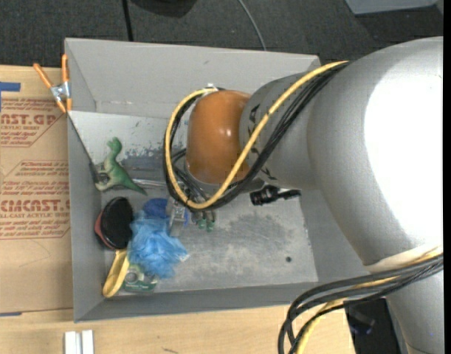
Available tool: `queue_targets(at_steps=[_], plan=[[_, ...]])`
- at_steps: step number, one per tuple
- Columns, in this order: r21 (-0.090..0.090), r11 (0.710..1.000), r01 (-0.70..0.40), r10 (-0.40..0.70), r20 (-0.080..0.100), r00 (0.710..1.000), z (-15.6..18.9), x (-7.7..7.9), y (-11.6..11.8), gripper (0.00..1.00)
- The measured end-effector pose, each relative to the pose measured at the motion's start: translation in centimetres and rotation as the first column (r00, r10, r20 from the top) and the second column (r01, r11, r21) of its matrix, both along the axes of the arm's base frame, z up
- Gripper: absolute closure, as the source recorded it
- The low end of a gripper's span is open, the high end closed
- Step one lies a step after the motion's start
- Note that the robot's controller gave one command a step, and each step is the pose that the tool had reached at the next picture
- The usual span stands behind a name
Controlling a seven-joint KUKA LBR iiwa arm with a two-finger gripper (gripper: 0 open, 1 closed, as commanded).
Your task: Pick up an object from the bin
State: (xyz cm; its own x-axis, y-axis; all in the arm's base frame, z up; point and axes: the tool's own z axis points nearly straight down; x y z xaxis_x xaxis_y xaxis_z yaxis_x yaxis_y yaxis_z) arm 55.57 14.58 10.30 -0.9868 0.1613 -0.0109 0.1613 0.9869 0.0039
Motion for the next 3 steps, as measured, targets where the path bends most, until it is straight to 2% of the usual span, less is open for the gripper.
queue_targets(at_steps=[1,3], plan=[[-0.002,1.0,-0.007,0.007,-0.001,1.0,-3.4,0.0,0.2,1.0],[-0.003,1.0,-0.031,0.031,0.002,1.0,-1.5,0.6,0.4,1.0]])
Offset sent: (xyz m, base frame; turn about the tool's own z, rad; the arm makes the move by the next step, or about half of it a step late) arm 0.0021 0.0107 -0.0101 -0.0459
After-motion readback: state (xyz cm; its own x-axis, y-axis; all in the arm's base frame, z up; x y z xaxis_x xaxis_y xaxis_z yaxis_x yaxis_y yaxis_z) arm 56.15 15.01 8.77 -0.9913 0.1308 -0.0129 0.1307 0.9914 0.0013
